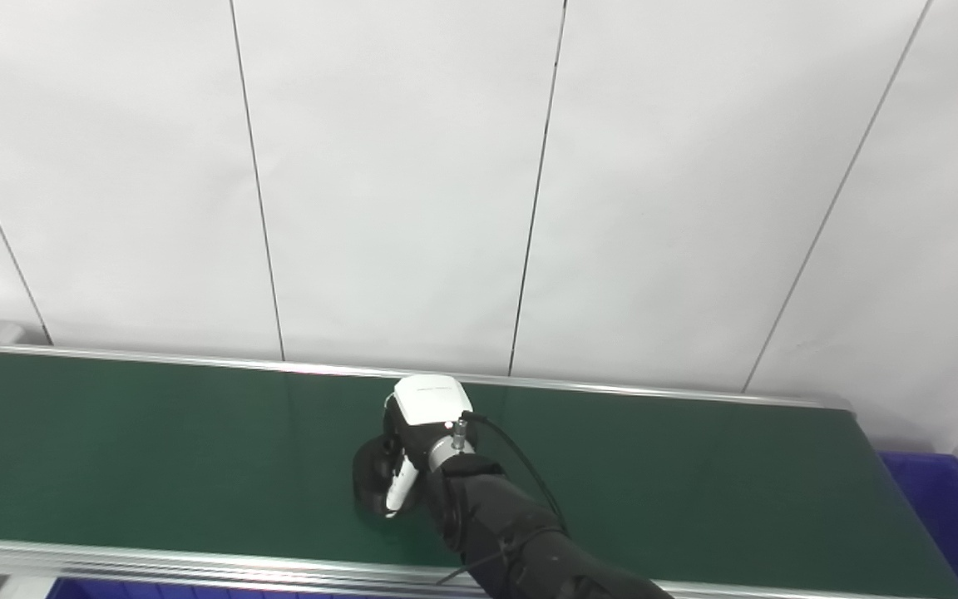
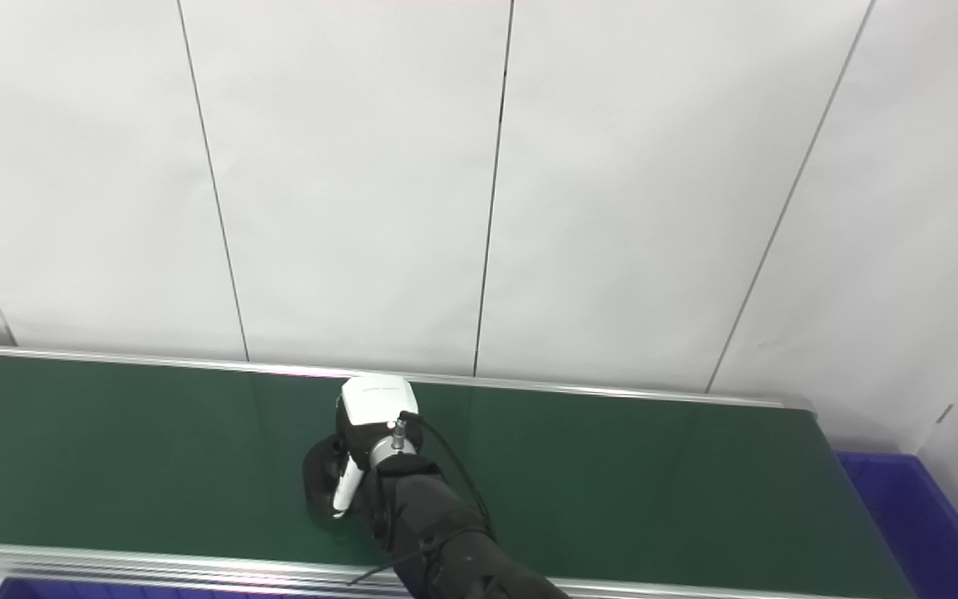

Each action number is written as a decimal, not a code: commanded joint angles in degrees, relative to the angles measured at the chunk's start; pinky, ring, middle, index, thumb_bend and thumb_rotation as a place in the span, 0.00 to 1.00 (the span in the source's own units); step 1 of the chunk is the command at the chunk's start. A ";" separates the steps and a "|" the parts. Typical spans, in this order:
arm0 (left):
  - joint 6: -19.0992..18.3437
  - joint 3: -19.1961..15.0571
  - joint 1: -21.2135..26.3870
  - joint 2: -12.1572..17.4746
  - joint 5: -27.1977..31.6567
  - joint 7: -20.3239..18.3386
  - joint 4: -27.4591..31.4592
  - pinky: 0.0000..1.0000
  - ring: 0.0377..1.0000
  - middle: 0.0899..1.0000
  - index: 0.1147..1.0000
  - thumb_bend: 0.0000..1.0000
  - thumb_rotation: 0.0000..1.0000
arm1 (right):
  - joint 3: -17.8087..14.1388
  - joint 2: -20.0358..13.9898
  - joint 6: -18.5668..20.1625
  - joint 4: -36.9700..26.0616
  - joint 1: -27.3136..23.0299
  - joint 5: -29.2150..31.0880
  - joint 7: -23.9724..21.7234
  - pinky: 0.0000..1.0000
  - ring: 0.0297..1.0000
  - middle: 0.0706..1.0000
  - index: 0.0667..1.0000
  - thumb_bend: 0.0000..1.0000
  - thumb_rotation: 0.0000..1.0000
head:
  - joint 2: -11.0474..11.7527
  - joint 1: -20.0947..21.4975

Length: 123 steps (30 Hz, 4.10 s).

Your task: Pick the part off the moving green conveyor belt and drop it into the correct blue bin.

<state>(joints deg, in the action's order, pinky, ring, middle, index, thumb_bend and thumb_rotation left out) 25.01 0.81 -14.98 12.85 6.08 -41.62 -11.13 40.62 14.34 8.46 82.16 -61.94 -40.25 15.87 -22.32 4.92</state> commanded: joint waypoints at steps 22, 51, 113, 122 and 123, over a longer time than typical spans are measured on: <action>1.91 -2.36 3.82 -0.82 0.33 -2.05 -2.49 0.88 0.93 0.94 0.90 0.51 0.72 | -4.84 -2.29 -4.14 -0.16 3.12 3.63 0.95 0.32 0.41 0.42 0.47 0.53 0.00 | 1.58 2.09; 1.91 -1.56 12.50 -3.94 -0.51 -3.80 -10.35 0.87 0.94 0.94 0.90 0.52 0.72 | -7.58 -23.04 4.49 -48.68 12.92 -1.58 -14.39 0.34 0.41 0.40 0.49 0.53 0.00 | 0.98 9.02; -8.25 5.64 19.91 0.81 6.39 6.72 9.26 0.99 1.00 1.00 0.97 0.33 0.70 | -17.95 -25.33 10.19 -87.82 57.33 -10.54 -31.35 0.43 0.48 0.44 0.61 0.56 0.00 | -25.47 17.07; -8.26 5.99 19.06 1.06 7.05 6.88 9.21 0.98 1.00 1.00 0.97 0.34 0.67 | -15.71 -24.47 10.79 -79.43 56.39 -9.74 -27.43 0.62 0.65 0.69 0.72 0.97 0.27 | -24.38 14.98; -8.28 6.01 18.97 1.00 6.97 6.99 9.19 0.98 1.00 1.00 0.97 0.34 0.67 | -15.55 -24.51 11.01 -79.03 56.25 -9.76 -27.49 0.61 0.65 0.69 0.72 0.97 0.28 | -24.38 14.98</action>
<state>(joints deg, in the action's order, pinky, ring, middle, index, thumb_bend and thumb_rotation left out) 16.20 6.91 3.65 13.48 12.09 -35.54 -3.03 25.02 -10.28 20.64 3.51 -3.99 -50.20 -12.66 -46.67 19.96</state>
